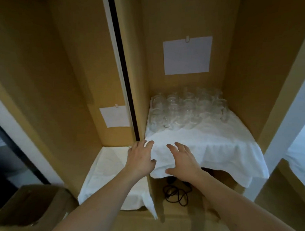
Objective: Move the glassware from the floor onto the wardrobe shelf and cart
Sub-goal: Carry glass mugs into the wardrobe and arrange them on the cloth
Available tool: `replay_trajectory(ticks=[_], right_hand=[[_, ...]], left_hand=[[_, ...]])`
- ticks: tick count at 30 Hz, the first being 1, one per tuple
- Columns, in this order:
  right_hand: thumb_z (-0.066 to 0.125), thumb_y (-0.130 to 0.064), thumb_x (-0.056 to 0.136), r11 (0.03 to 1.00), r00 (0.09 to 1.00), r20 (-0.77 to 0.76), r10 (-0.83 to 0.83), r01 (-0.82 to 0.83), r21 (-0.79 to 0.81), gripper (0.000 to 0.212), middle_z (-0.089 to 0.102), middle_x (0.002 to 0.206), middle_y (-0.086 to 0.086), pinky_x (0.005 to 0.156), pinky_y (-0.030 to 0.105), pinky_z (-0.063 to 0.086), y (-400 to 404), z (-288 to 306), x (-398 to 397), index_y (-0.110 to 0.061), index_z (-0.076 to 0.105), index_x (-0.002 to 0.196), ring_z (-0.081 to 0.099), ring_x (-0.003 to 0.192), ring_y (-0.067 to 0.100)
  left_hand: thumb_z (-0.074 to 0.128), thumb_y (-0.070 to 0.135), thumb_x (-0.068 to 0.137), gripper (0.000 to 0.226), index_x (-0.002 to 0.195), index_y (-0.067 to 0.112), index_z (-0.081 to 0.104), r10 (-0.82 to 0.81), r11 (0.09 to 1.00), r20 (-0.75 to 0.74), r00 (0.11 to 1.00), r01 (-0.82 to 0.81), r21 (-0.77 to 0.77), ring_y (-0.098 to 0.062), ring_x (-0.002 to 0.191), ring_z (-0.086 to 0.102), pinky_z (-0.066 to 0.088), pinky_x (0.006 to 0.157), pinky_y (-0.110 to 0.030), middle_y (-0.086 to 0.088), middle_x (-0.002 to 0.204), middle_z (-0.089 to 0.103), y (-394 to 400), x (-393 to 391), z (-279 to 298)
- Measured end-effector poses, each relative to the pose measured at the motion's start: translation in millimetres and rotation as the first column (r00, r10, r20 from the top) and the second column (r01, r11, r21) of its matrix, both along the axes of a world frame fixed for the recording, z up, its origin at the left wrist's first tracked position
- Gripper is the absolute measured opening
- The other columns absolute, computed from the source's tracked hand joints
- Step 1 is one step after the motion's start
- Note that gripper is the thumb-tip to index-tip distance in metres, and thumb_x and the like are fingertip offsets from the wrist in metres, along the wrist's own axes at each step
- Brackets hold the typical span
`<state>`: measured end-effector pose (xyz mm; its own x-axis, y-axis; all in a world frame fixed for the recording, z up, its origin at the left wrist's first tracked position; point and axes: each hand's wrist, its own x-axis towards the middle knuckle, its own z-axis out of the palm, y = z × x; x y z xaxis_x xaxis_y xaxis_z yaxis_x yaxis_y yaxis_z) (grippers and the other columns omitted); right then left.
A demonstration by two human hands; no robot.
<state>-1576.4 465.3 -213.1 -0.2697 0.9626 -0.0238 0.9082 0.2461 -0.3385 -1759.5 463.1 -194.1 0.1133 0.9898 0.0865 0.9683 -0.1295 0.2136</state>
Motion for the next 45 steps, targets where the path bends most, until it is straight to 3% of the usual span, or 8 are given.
replay_trajectory(ticks=[11, 23, 34, 38, 41, 45], right_hand=[[0.074, -0.046, 0.081, 0.995, 0.997, -0.011, 0.071, -0.072, -0.076, 0.096, 0.020, 0.162, 0.006, 0.116, 0.038, 0.033, 13.7, -24.8, -154.5, -0.027, 0.020, 0.157, 0.024, 0.146, 0.028], [0.076, -0.041, 0.082, 0.973, 0.996, -0.079, -0.027, 0.008, -0.232, 0.092, 0.030, 0.155, 0.005, 0.111, 0.036, 0.038, 67.5, -76.3, -352.4, -0.026, 0.024, 0.155, 0.031, 0.141, 0.027], [0.076, -0.047, 0.082, 0.941, 0.972, -0.074, -0.224, 0.196, -0.277, 0.088, 0.045, 0.149, 0.007, 0.110, 0.034, 0.039, 186.8, -119.6, -388.4, -0.019, 0.033, 0.153, 0.044, 0.134, 0.027], [0.068, -0.049, 0.087, 0.900, 0.948, -0.071, -0.311, 0.270, -0.341, 0.085, 0.039, 0.153, 0.009, 0.113, 0.036, 0.034, 261.3, -146.5, -390.0, -0.019, 0.026, 0.155, 0.039, 0.138, 0.028], [0.069, -0.046, 0.089, 0.852, 0.900, -0.112, -0.420, 0.350, -0.390, 0.080, 0.039, 0.152, 0.010, 0.111, 0.037, 0.037, 314.3, -168.7, -384.3, -0.019, 0.029, 0.153, 0.040, 0.138, 0.029], [0.074, -0.043, 0.085, 0.736, 0.778, -0.115, -0.617, 0.518, -0.436, 0.071, 0.055, 0.136, 0.011, 0.099, 0.035, 0.045, 385.0, -203.4, -377.3, -0.016, 0.043, 0.142, 0.054, 0.123, 0.029]], left_hand=[[0.065, 0.039, 0.090, 0.068, 0.150, 0.028, 0.034, 0.113, 0.993, 0.079, 0.990, -0.111, -0.034, -0.030, 0.138, 0.035, 0.037, 0.110, -0.044, -0.004, 0.152, 0.039, 3.5, -158.0, -29.3], [0.065, 0.041, 0.091, 0.071, 0.151, 0.023, 0.031, 0.174, 0.968, 0.116, 0.978, -0.149, -0.203, -0.030, 0.133, 0.039, 0.042, 0.105, -0.042, -0.005, 0.147, 0.043, 69.7, -368.8, -68.6], [0.067, 0.039, 0.088, 0.070, 0.149, 0.020, 0.037, 0.177, 0.951, 0.257, 0.950, -0.097, -0.295, -0.031, 0.132, 0.042, 0.044, 0.104, -0.043, -0.008, 0.145, 0.047, 186.4, -394.8, -129.1], [0.069, 0.043, 0.085, 0.072, 0.148, 0.022, 0.039, 0.197, 0.929, 0.274, 0.941, -0.090, -0.360, -0.030, 0.129, 0.048, 0.045, 0.104, -0.039, -0.007, 0.143, 0.049, 258.1, -394.4, -158.8], [0.070, 0.044, 0.086, 0.072, 0.148, 0.020, 0.041, 0.193, 0.900, 0.270, 0.943, -0.060, -0.432, -0.030, 0.128, 0.049, 0.046, 0.103, -0.039, -0.008, 0.141, 0.051, 316.1, -388.4, -185.4], [0.072, 0.040, 0.087, 0.069, 0.147, 0.017, 0.045, 0.239, 0.857, 0.283, 0.929, -0.064, -0.512, -0.029, 0.130, 0.050, 0.041, 0.105, -0.033, -0.010, 0.141, 0.054, 392.9, -373.4, -230.7]])
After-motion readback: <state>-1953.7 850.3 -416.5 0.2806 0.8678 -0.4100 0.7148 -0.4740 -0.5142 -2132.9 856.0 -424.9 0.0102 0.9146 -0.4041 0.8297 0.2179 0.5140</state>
